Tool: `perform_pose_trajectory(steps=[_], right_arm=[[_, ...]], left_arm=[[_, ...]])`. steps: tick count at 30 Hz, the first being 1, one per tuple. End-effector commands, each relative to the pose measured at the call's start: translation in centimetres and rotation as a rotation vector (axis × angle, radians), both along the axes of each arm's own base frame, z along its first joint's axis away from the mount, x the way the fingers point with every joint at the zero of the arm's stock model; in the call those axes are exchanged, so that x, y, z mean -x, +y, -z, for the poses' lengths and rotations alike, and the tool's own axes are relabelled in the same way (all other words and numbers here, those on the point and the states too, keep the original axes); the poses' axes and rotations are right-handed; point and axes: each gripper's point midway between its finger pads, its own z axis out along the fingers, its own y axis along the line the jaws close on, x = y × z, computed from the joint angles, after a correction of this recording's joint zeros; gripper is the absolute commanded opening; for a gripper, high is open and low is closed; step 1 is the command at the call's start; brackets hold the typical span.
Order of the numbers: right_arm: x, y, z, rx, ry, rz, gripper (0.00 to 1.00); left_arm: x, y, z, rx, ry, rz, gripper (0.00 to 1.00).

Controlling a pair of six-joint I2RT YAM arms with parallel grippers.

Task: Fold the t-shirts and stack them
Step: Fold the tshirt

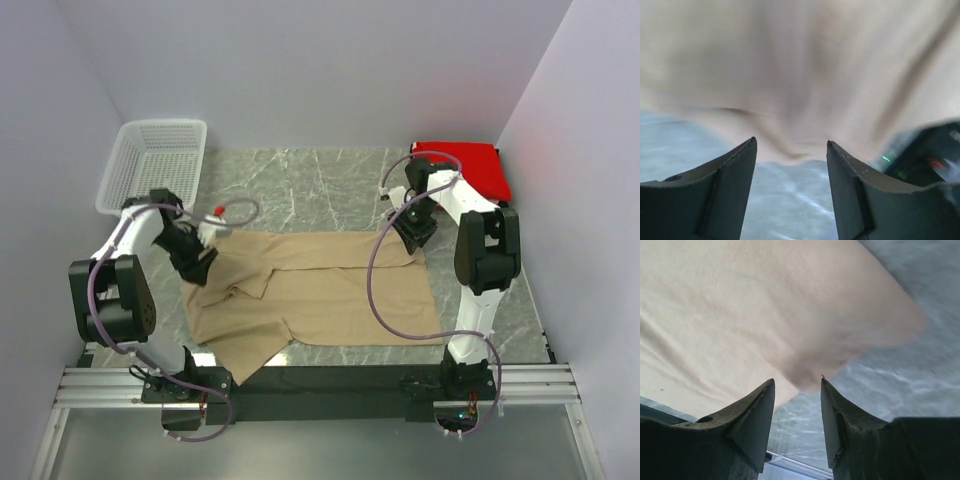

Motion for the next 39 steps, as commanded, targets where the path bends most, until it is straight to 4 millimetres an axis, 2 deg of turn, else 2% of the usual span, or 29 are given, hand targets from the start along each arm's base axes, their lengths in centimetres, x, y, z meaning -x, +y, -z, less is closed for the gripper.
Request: perform_pose_trajectory(steps=[1,6,8,9,12,15,17,19,21,25,29,32,33,36,38,39], right_arm=[[-1.0,-0.9,-2.7,0.024,-0.081,-0.025,0.49],[-0.7,-2.2,0.1,0.111,-0.051,-0.027,0.44],[-0.7,-2.7,1.4,0.145,-0.03,-0.007,0.38],[-0.4,-3.0,1.7,0.17,-0.009,-0.012,0.29],[-0.7,-3.1,1.4,0.175,-0.012,-0.007,0.22],[-2.6,-1.8,-0.6,0.112,-0.082,0.032,0.25],[-4.9,-0.4,-2.3,0.051,-0.162,0.054,0.27],[-6.4,0.6,-2.7,0.028,-0.195,0.065,0.27],[-6.7,1.4,-2.0,0.045,-0.186,0.057,0.24],[-6.1,2.0,1.1,0.085,-0.139,0.028,0.19],[-4.6,1.5,3.3,0.133,-0.08,0.009,0.14],[-4.5,-0.3,4.0,0.213,-0.095,0.004,0.14],[-4.7,-1.2,4.1,0.251,-0.106,0.019,0.15],[-6.3,-1.4,4.3,0.265,-0.127,0.07,0.17],[-8.0,-1.2,4.1,0.268,-0.15,0.092,0.18],[-8.6,-1.1,4.0,0.27,-0.162,0.106,0.18]], left_arm=[[-4.5,-1.0,-3.2,0.098,-0.096,-0.105,0.63],[-10.6,-0.5,-3.8,0.104,-0.209,-0.268,0.54],[-11.6,-0.4,-3.1,0.087,-0.2,-0.347,0.51],[-12.2,-0.3,-3.0,0.088,-0.218,-0.362,0.49],[-13.4,0.0,-2.1,0.048,-0.248,-0.44,0.46],[-13.8,-0.2,-1.5,0.011,-0.277,-0.481,0.48],[-14.3,-0.9,-0.9,-0.003,-0.29,-0.492,0.49],[-14.7,-1.4,-0.3,-0.006,-0.288,-0.506,0.48],[-14.8,-1.5,0.8,-0.035,-0.281,-0.525,0.46],[-15.6,-0.8,1.9,-0.075,-0.277,-0.58,0.45],[-15.7,0.0,3.5,-0.128,-0.251,-0.596,0.45],[-15.0,0.8,4.7,-0.185,-0.228,-0.597,0.45],[-15.1,1.0,4.8,-0.195,-0.239,-0.59,0.45],[-15.1,1.1,5.3,-0.2,-0.231,-0.59,0.46],[-16.1,1.1,5.5,-0.196,-0.233,-0.597,0.46],[-16.6,0.1,5.5,-0.193,-0.237,-0.579,0.46]])
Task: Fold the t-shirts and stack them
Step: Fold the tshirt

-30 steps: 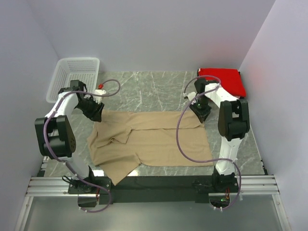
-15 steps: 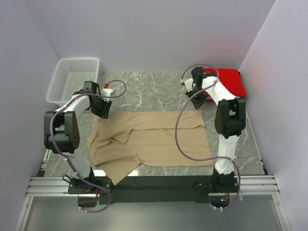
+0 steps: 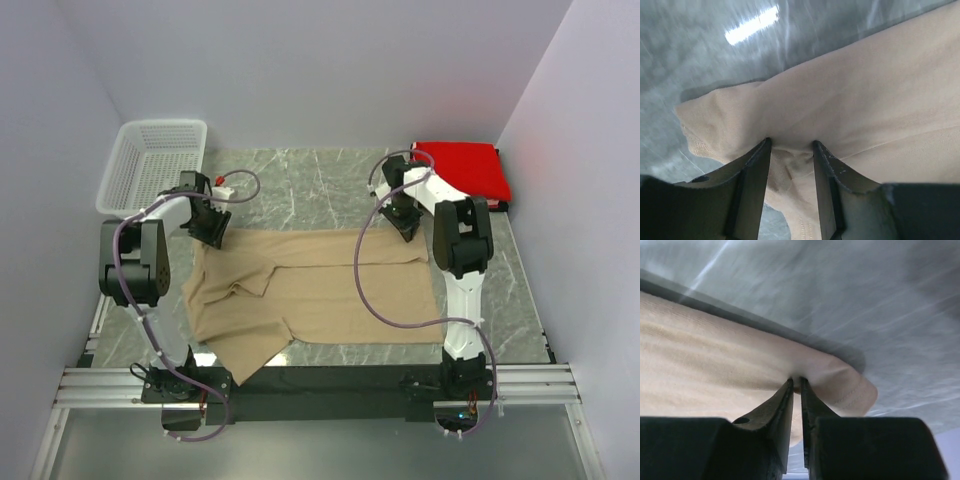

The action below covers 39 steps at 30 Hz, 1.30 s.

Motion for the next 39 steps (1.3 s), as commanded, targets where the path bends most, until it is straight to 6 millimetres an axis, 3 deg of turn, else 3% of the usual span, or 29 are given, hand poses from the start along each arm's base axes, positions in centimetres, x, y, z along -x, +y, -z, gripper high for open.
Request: perform_pose_trajectory(steps=[1,9,16,20,22,27,29,30,34,36,38,39], right_arm=[[-4.1,-1.3,0.6,0.068,-0.095,0.072,0.18],[-8.4,-1.6,1.2,0.11,-0.171,0.086,0.23],[-13.4,-1.7,-0.1,0.128,-0.339,0.101,0.31],[-14.7,-1.0,-1.7,0.085,-0.397,0.107,0.42],[-14.7,0.1,-3.9,0.032,-0.435,0.101,0.49],[-11.6,3.2,-9.3,-0.107,-0.449,0.056,0.57],[-10.0,4.5,-10.3,-0.169,-0.432,0.025,0.63],[-8.5,4.6,-11.3,-0.186,-0.424,0.015,0.74],[-4.1,4.4,-11.5,-0.217,-0.366,-0.037,0.75],[-1.8,3.5,-10.1,-0.187,-0.314,-0.056,0.71],[0.0,3.4,-9.5,-0.205,-0.263,-0.068,0.58],[1.9,3.2,-8.6,-0.211,-0.201,-0.075,0.55]], left_arm=[[-2.7,-0.3,1.0,-0.047,-0.02,-0.008,0.46],[-8.3,0.2,2.1,-0.097,-0.056,-0.058,0.47],[-12.1,0.0,1.7,-0.083,-0.111,-0.076,0.53],[-12.6,-1.7,-0.5,0.006,-0.155,-0.014,0.58],[-12.4,-3.0,-3.2,0.069,-0.208,0.025,0.6],[-10.7,-6.3,-9.8,0.227,-0.3,0.155,0.64],[-9.0,-7.6,-12.5,0.292,-0.327,0.214,0.66],[-8.2,-7.9,-14.0,0.306,-0.348,0.234,0.66],[-4.4,-8.7,-15.4,0.352,-0.319,0.313,0.68],[-1.8,-8.4,-14.3,0.337,-0.272,0.339,0.66],[0.4,-7.7,-13.2,0.324,-0.232,0.369,0.63],[2.4,-7.3,-12.1,0.318,-0.199,0.383,0.61]])
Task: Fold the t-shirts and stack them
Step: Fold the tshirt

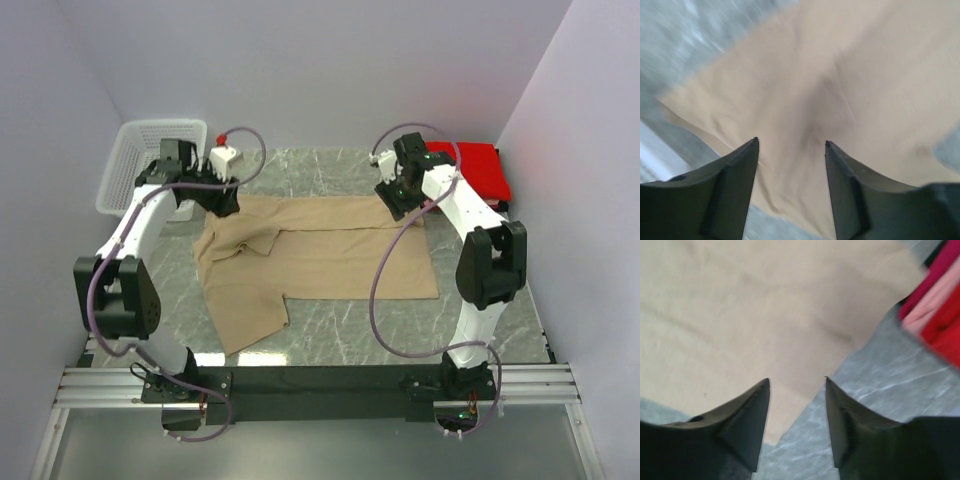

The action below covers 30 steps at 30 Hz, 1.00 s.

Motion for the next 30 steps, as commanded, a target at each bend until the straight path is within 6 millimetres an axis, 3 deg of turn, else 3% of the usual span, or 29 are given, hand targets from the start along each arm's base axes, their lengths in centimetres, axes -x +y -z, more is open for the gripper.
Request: perform_pose_trajectory(steps=[1,3,5,6,8,9,10,15,23,30], right_arm=[[4.6,-0.2,2.6,-0.022,0.15,-0.067,0.52],[7.3,-0.6,3.1,-0.025,0.185,-0.11,0.49],[8.8,-1.2,3.6,-0.005,0.197,-0.144,0.46],[10.5,-1.7,4.1,0.005,0.221,-0.156,0.47],[11.7,-2.4,4.2,0.028,0.209,-0.184,0.47],[13.1,-2.9,5.4,0.043,0.243,-0.192,0.48],[13.3,-3.3,5.6,0.06,0.23,-0.202,0.49],[16.4,-4.5,7.6,0.115,0.242,-0.247,0.5],[16.6,-5.2,9.3,0.161,0.224,-0.271,0.5],[18.0,-6.7,11.6,0.236,0.26,-0.295,0.47]], left_arm=[[6.6,0.6,4.6,-0.031,0.168,0.119,0.57],[10.1,2.0,6.5,-0.08,0.212,0.174,0.53],[11.8,3.3,7.5,-0.131,0.216,0.201,0.52],[13.5,4.2,8.4,-0.15,0.245,0.195,0.52],[14.7,5.2,9.2,-0.2,0.245,0.222,0.54],[15.7,5.7,9.7,-0.217,0.25,0.22,0.54],[16.2,6.1,10.1,-0.238,0.249,0.224,0.56],[19.0,6.5,11.8,-0.292,0.252,0.3,0.59],[18.9,6.4,11.8,-0.285,0.252,0.299,0.61],[19.0,6.4,12.3,-0.286,0.264,0.297,0.62]])
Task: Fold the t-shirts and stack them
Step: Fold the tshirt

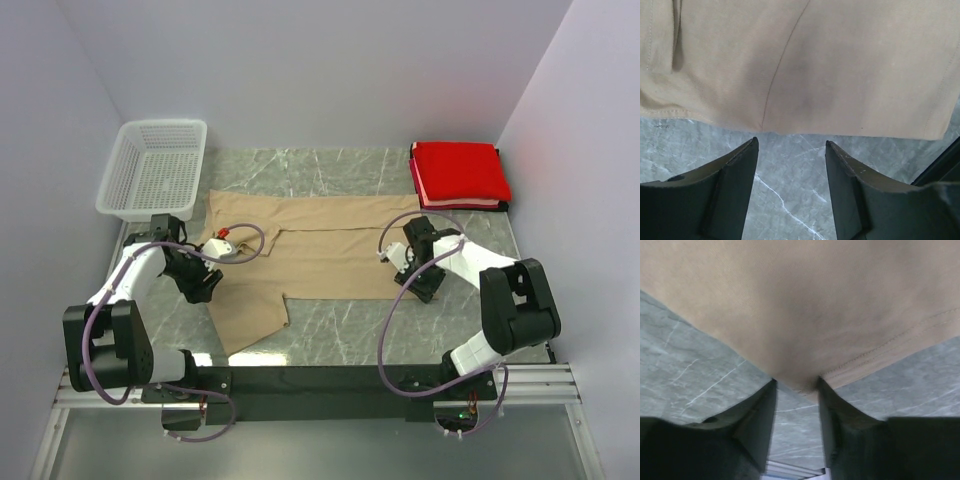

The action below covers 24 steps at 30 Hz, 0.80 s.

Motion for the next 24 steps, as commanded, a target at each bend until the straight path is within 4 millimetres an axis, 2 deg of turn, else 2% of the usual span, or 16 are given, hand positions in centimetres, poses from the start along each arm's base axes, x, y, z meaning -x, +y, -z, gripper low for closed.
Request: perform_pose_trajectory(steps=[1,3,6,7,8,10,14,19,21,23,24], right_arm=[[-0.8,-0.6,0.7,0.045,-0.049,-0.035,0.43],[-0.9,-0.8,1.1,0.054,-0.041,-0.029,0.37],[-1.3,-0.7,1.1,0.057,-0.049,-0.017,0.22],[-1.4,-0.7,1.1,0.058,-0.05,-0.014,0.12],[-1.5,-0.7,1.1,0.058,-0.047,-0.008,0.07],[-1.5,-0.6,1.1,0.062,-0.044,-0.005,0.0],[-1.6,-0.6,1.0,0.058,-0.038,-0.002,0.0],[-1.5,-0.6,0.9,0.057,-0.036,-0.004,0.0],[-1.5,-0.6,0.7,0.057,-0.04,-0.007,0.0],[-1.4,-0.6,0.6,0.053,-0.041,-0.009,0.0],[-1.4,-0.6,0.5,0.054,-0.041,-0.012,0.0]], left_arm=[[-0.5,-0.2,0.2,0.006,-0.029,0.021,0.62],[-0.3,-0.1,0.8,-0.006,-0.024,0.007,0.62],[-0.7,-0.1,1.5,-0.037,-0.058,0.011,0.62],[-0.7,-0.2,1.7,-0.043,-0.065,0.016,0.62],[-0.9,-0.3,1.8,-0.046,-0.077,0.024,0.63],[-0.4,-0.8,2.4,-0.056,-0.075,0.046,0.63],[-0.3,-1.4,3.8,-0.082,-0.087,0.061,0.63],[1.1,-0.8,6.1,-0.151,-0.06,0.101,0.61],[2.1,-0.4,6.7,-0.171,-0.041,0.139,0.49],[3.1,-0.1,6.6,-0.187,-0.027,0.171,0.33],[3.4,-0.1,6.3,-0.189,-0.033,0.179,0.28]])
